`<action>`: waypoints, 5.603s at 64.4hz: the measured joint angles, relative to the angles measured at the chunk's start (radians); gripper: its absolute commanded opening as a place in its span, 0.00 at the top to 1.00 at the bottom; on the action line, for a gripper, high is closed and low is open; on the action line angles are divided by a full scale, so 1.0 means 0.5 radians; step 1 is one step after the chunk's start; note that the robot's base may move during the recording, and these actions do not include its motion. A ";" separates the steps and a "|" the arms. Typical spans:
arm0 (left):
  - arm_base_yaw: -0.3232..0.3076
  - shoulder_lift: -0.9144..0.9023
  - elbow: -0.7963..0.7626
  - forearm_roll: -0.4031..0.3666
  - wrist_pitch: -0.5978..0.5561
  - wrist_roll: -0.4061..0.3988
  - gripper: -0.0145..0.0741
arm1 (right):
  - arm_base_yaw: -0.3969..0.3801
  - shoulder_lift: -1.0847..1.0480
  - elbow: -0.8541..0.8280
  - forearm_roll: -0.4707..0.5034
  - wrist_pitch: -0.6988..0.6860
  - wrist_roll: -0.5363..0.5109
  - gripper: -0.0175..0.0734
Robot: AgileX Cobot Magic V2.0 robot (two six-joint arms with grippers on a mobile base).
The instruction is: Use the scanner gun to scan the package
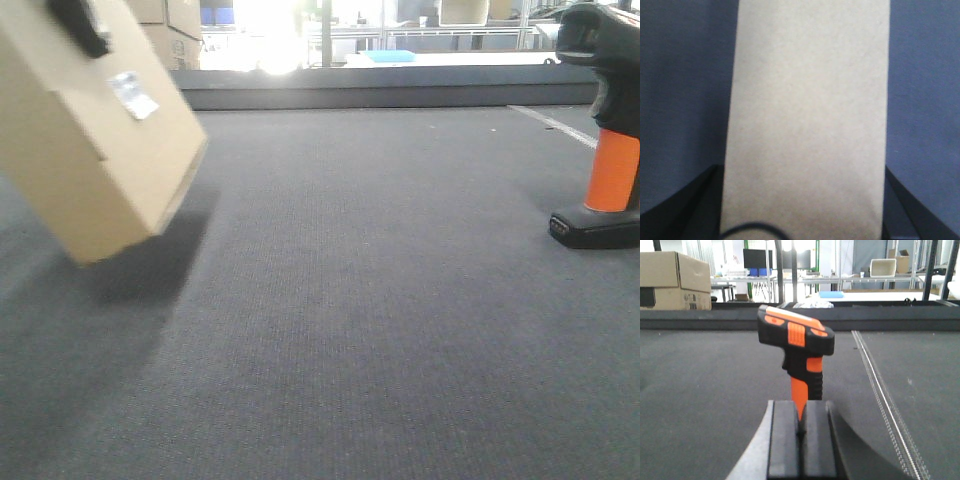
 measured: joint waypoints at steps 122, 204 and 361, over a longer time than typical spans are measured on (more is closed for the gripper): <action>-0.502 0.000 0.120 0.170 -0.159 -0.457 0.96 | 0.003 2.407 -0.275 -0.058 -1.710 0.203 0.99; -0.502 0.000 0.120 0.170 -0.210 -0.243 0.96 | 0.003 3.292 -0.535 0.106 -2.374 0.406 0.19; -0.502 0.000 0.120 0.126 -0.347 -0.275 0.96 | 0.096 2.981 -0.813 0.196 -2.208 -0.175 0.98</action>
